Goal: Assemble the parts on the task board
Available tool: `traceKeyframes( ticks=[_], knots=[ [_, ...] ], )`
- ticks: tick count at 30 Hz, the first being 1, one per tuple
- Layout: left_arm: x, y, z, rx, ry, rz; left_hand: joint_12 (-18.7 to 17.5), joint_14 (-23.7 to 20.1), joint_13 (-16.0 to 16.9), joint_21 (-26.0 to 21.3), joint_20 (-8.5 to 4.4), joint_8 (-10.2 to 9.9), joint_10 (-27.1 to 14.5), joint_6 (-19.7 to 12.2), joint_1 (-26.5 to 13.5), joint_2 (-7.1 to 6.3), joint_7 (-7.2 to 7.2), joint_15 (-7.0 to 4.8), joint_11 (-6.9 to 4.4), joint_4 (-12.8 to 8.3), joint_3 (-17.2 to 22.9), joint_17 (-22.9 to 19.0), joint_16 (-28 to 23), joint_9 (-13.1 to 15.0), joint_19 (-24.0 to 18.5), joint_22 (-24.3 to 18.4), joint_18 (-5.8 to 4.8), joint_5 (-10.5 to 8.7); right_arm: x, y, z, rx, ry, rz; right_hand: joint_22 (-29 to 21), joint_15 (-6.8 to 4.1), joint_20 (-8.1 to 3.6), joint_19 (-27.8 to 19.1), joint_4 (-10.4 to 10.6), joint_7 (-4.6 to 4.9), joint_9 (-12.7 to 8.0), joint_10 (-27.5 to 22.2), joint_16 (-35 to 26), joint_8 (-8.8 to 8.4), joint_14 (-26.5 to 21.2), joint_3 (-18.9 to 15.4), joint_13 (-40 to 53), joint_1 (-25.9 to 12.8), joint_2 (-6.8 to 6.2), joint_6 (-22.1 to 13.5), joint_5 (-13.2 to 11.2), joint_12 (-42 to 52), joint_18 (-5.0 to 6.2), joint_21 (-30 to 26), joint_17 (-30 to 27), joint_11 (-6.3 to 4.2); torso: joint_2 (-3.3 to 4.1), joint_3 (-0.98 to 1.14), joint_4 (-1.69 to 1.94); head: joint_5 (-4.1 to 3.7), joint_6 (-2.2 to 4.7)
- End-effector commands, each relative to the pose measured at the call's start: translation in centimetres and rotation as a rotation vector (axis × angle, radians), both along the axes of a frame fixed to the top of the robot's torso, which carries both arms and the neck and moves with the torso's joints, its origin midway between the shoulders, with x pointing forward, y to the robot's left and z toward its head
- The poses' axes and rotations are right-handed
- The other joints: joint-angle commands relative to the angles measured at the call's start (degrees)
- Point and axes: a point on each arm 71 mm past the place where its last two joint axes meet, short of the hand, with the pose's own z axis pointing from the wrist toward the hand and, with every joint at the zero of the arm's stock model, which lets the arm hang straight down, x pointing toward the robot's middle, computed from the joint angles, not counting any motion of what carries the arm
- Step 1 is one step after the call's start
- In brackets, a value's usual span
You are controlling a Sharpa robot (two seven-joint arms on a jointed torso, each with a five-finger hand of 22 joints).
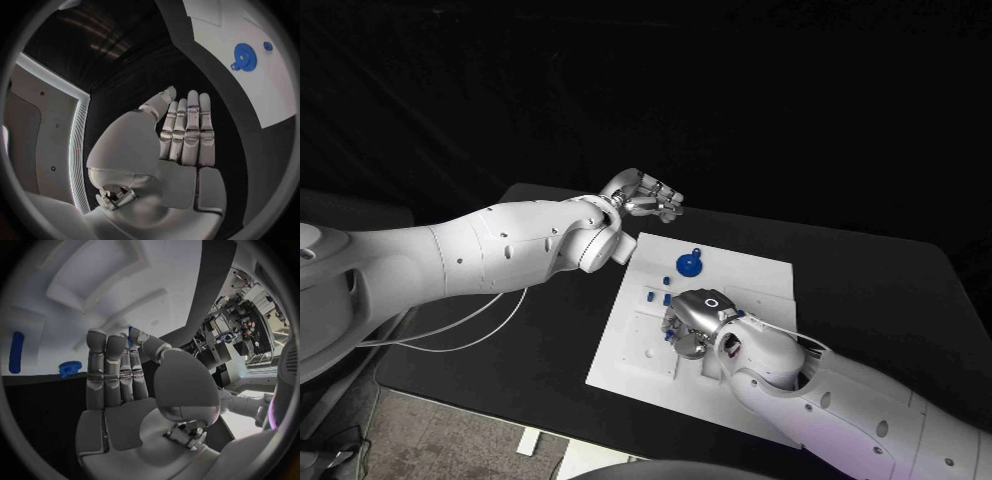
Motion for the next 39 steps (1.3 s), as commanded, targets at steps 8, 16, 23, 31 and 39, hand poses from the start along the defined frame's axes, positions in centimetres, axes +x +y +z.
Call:
traceKeyframes(
  ticks=[8,16,23,31,39],
  knots=[
    [0.03,0.04,0.13,-0.007,0.0,0.002,0.25,0.27,-0.04,0.25,-0.05,-0.2,0.23,-0.22,0.03,0.63,0.01,0.07,-0.2,0.01,-0.36,0.07,-0.2,0.02,0.25,0.06,-0.03,-0.19,-0.09,-0.37,-0.54,-0.038,-0.012,-0.014,0.62,0.06,0.04,0.61,-0.07,-0.01,0.1,0.29,-0.08,0.21,0.32,0.34,0.07,-0.07,0.21,0.37,-0.08,0.2,0.71,-0.67,-0.01,0.04,-0.03,0.0,-0.06,0.17,0.05],
    [0.04,0.06,0.11,-0.007,0.003,0.002,0.24,0.21,-0.04,0.03,0.06,-0.21,0.15,-0.29,-0.03,0.64,0.02,0.11,-0.18,0.15,-0.37,0.11,-0.22,0.02,0.26,0.51,0.08,-0.2,-0.11,-0.43,-0.58,-0.043,-0.01,-0.014,1.05,0.05,0.02,0.85,-0.08,-0.02,0.1,0.31,-0.08,0.21,0.35,0.46,0.06,-0.06,0.16,0.42,-0.09,0.2,0.66,-0.61,-0.01,0.04,-0.03,0.02,-0.03,0.26,-0.15],
    [0.06,0.12,0.08,-0.006,0.006,0.002,0.24,0.21,-0.04,0.03,0.06,-0.21,0.15,-0.29,-0.03,0.64,0.02,0.11,-0.18,0.15,-0.37,0.11,-0.22,0.02,0.26,0.51,0.08,-0.2,-0.13,-0.48,-0.48,-0.038,-0.016,-0.02,1.12,0.05,0.02,0.88,-0.08,-0.02,0.1,0.31,-0.08,0.21,0.36,0.47,0.06,-0.06,0.15,0.42,-0.1,0.2,0.66,-0.65,0.0,0.04,-0.03,0.01,-0.04,0.31,-0.29],
    [0.08,0.28,0.06,-0.004,0.007,0.004,0.24,0.21,-0.04,0.03,0.06,-0.21,0.15,-0.29,-0.03,0.64,0.02,0.11,-0.18,0.15,-0.37,0.11,-0.22,0.02,0.26,0.51,0.08,-0.2,-0.29,-0.53,-0.16,-0.003,-0.035,-0.027,2.01,0.0,-0.02,1.34,-0.04,-0.07,0.13,0.48,-0.06,0.22,0.53,0.79,0.07,-0.09,-0.01,0.55,-0.36,0.2,0.66,-0.99,0.01,-0.02,-0.01,0.02,-0.07,0.33,-0.28],
    [0.11,0.34,0.03,-0.003,0.011,0.006,0.24,0.21,-0.04,0.03,0.06,-0.21,0.15,-0.29,-0.03,0.64,0.02,0.11,-0.18,0.15,-0.37,0.11,-0.22,0.02,0.26,0.51,0.08,-0.2,-0.47,-0.3,-0.33,-0.03,-0.016,-0.016,2.64,0.03,0.01,1.48,0.05,-0.04,0.12,0.42,-0.12,0.21,0.49,0.72,0.07,-0.04,-0.09,0.51,-0.19,0.21,0.57,-1.66,0.06,0.01,-0.06,-0.03,-0.07,0.32,-0.31]
  ],
)
